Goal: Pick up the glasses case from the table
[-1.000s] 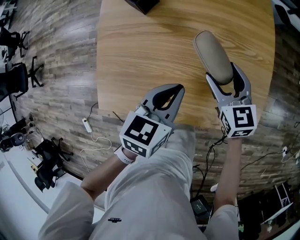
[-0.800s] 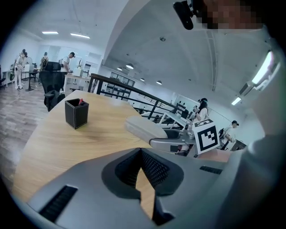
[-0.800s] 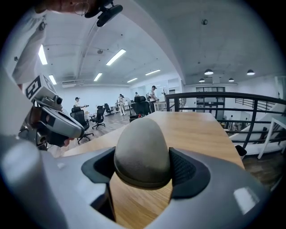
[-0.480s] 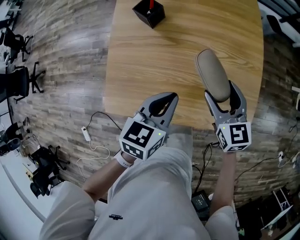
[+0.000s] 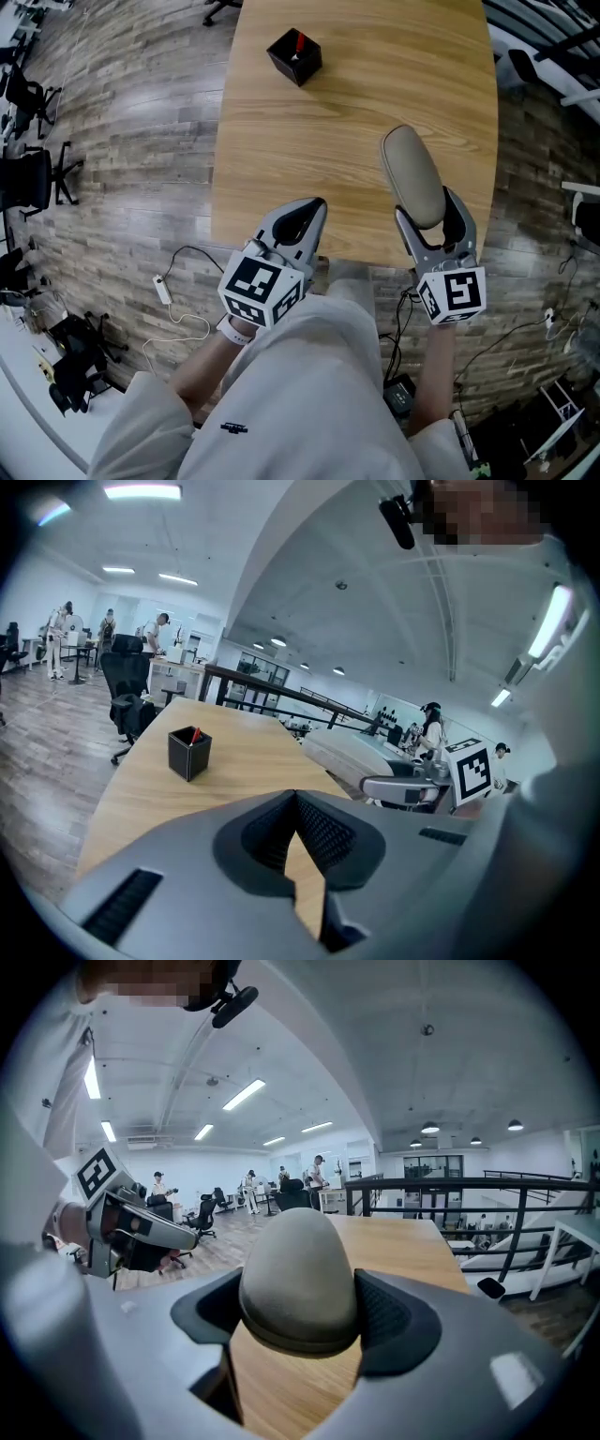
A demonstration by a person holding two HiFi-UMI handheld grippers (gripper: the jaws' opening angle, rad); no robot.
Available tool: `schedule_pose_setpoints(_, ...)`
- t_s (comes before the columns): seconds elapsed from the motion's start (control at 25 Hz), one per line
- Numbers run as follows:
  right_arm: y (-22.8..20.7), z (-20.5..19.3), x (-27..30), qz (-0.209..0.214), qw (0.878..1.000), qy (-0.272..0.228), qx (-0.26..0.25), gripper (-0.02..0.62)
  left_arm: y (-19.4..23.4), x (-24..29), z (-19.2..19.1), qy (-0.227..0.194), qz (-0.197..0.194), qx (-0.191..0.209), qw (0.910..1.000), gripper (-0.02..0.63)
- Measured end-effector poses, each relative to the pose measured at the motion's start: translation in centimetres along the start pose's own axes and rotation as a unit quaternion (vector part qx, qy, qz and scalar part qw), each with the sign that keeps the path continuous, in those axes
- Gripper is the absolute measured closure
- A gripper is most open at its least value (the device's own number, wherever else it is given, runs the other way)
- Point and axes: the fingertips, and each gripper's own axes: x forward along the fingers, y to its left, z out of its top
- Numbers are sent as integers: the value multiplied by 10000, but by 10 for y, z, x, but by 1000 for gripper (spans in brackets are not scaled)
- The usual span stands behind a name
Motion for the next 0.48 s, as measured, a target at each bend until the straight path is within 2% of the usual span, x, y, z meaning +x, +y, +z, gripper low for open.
schedule_pose_setpoints(0.48, 17, 48, -45, -127, 9992, -381, -47, 229, -13, -37, 45, -609, -32, 31, 9981, 600)
